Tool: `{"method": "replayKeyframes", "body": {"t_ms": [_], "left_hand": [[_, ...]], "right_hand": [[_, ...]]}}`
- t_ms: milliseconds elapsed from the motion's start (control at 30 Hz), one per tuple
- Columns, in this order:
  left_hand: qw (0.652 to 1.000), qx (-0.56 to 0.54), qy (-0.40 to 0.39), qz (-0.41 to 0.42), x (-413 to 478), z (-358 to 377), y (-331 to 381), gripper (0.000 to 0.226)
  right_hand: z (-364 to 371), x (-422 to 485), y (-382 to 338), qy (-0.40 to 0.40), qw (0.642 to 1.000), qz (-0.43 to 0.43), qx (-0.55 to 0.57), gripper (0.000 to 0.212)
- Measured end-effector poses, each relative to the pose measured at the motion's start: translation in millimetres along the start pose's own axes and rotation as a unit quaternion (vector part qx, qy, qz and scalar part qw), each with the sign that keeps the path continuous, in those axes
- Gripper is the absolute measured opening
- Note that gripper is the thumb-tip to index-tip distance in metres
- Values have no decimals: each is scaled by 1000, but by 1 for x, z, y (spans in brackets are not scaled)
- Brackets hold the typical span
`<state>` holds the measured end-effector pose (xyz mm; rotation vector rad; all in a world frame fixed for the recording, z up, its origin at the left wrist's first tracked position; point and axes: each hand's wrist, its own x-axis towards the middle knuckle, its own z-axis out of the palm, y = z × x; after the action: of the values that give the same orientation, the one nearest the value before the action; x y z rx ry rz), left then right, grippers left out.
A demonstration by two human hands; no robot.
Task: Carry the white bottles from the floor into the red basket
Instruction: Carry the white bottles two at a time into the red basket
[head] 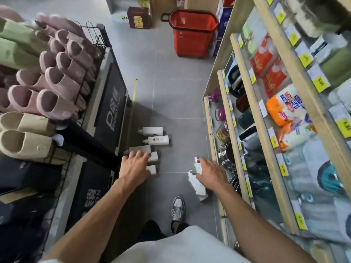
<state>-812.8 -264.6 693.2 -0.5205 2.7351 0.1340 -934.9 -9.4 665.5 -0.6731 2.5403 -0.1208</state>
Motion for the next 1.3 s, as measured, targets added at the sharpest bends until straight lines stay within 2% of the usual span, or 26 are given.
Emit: {"method": "replayKeyframes", "body": {"t_ms": [267, 533, 800, 1000, 1300], "left_hand": [[1000, 6, -28, -8, 49, 13, -22, 67], [997, 20, -79, -14, 110, 63, -56, 72], [992, 47, -115, -37, 186, 181, -71, 74], [984, 52, -164, -46, 206, 267, -81, 72], [977, 99, -189, -10, 251, 402, -95, 67]], "right_hand": [[7, 53, 2, -24, 999, 27, 17, 46], [58, 100, 34, -75, 994, 74, 39, 47], [154, 177, 87, -108, 985, 132, 30, 60], [226, 207, 111, -121, 974, 188, 46, 48], [336, 260, 148, -83, 959, 255, 90, 49]]}}
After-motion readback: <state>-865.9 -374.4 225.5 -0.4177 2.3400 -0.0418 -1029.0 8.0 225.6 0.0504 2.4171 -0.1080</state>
